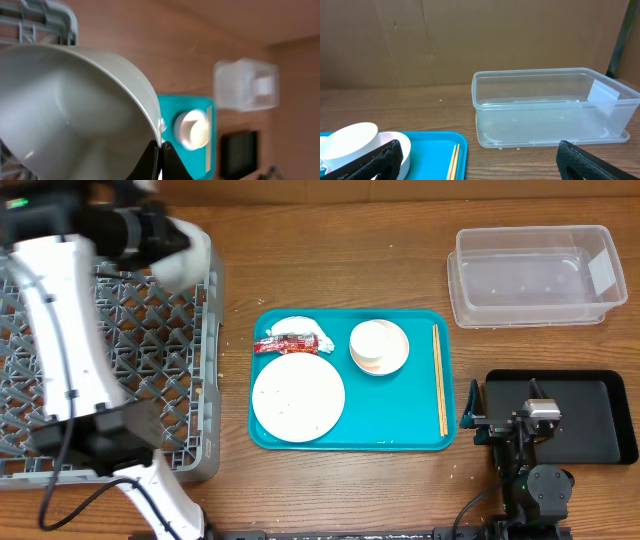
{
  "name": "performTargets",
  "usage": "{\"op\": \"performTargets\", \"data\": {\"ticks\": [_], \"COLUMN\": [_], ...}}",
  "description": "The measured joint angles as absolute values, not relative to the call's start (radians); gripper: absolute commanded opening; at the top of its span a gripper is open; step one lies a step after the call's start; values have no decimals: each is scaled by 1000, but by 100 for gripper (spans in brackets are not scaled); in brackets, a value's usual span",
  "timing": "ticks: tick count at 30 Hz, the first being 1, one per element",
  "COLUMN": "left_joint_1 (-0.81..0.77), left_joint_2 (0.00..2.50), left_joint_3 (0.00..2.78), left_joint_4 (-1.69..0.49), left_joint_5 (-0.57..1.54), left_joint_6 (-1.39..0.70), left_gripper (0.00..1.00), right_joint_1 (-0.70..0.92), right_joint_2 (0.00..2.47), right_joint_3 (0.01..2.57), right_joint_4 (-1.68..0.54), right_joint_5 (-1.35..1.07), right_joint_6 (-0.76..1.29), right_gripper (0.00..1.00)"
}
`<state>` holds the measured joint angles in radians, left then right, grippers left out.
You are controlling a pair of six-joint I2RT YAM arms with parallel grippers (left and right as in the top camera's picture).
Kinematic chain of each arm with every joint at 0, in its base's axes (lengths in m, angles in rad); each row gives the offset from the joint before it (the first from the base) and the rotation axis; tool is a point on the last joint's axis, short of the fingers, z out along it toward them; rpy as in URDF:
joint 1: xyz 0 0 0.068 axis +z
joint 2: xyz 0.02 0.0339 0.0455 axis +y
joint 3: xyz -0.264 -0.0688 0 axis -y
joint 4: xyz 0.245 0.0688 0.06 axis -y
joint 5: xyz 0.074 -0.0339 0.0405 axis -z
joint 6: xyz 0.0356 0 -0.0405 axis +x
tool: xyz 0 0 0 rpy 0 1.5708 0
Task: Sort waste into correct bins and load items into the dishwasher
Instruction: 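Lift the grey bowl and carry it left into the dish rack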
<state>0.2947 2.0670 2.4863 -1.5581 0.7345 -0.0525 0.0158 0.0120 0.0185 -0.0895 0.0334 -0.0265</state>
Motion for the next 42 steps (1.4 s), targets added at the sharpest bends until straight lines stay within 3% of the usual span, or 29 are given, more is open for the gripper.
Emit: {"op": "performTargets", "data": {"ticks": [9,23,33,42], "left_joint_1": [597,709,709,778], "left_joint_2": [2070,2347,2398,2398], "left_joint_3": [2283,2118,2116,2116], "left_joint_4": [-1471,-1351,-1354,-1402], "left_joint_5": [1006,1478,1522,1378], "left_joint_6": [105,187,191,164], "left_gripper": [4,4,4,4], "right_joint_1": [16,16,15,16], "right_joint_2": [12,12,12,12], "right_joint_3": [19,19,19,19], "right_joint_4": [-89,-89,-89,-89], "right_joint_5": [33,33,33,33], "right_joint_6": [-27,-27,-27,-27], "right_gripper": [100,100,100,100]}}
